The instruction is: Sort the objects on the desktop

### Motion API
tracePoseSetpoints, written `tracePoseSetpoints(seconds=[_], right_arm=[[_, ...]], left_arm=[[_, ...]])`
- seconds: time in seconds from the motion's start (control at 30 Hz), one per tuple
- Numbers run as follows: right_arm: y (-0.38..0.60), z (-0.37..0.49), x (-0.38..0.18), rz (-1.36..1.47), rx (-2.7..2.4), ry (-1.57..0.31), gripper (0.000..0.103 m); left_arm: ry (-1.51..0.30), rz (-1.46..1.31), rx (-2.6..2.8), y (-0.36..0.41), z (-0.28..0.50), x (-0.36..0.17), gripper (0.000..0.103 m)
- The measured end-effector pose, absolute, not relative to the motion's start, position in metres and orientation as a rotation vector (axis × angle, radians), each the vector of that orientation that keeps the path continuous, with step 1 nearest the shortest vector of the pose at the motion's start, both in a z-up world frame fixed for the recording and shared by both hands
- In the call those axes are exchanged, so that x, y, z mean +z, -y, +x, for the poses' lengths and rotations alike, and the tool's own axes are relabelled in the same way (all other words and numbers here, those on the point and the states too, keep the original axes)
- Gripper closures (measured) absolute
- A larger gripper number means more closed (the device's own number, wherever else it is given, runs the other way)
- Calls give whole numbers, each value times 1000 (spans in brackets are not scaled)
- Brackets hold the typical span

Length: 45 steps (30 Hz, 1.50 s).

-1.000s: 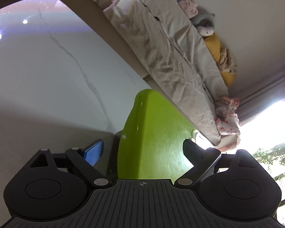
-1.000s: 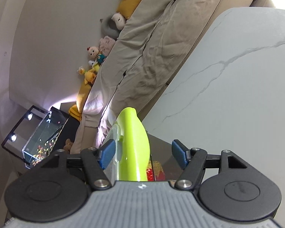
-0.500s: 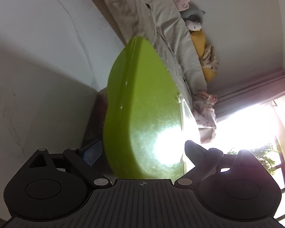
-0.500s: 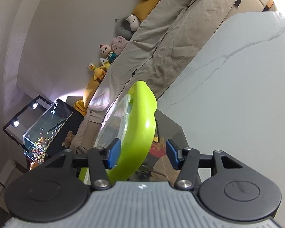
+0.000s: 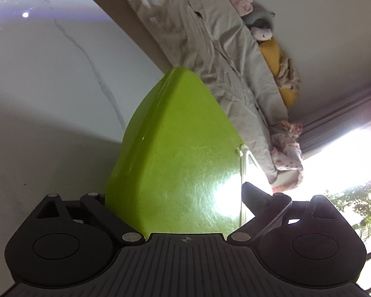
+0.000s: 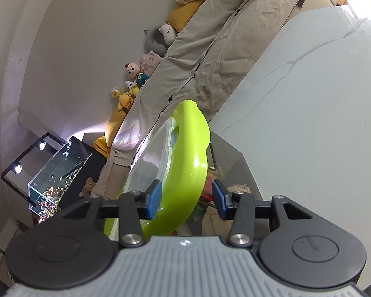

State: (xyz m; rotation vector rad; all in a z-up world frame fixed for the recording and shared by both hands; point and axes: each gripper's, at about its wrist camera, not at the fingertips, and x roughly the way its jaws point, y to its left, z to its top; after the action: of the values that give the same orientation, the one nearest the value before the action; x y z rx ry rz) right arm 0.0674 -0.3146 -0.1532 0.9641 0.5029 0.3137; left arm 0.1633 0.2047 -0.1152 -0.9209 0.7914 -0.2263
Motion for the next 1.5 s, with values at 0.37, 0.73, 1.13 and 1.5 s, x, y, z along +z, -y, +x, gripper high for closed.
tracePoseSetpoints(seconds=[0.37,0.73,1.13,1.5], right_arm=[[332,82,-136,897,309,-509,67],[318,78,-131,840,297,-525,63],[318,76,-118,826,253,-496,57],[317,34,-100,736,225,-467,29]], left_arm=[[-817,-838,-228,-186,169,-108,5],[-823,-847,-193,-200,176,-111,5],[-816,-811,-100,-220,173,-102,5],[-783,-655,-120,-201,99,-69,4]])
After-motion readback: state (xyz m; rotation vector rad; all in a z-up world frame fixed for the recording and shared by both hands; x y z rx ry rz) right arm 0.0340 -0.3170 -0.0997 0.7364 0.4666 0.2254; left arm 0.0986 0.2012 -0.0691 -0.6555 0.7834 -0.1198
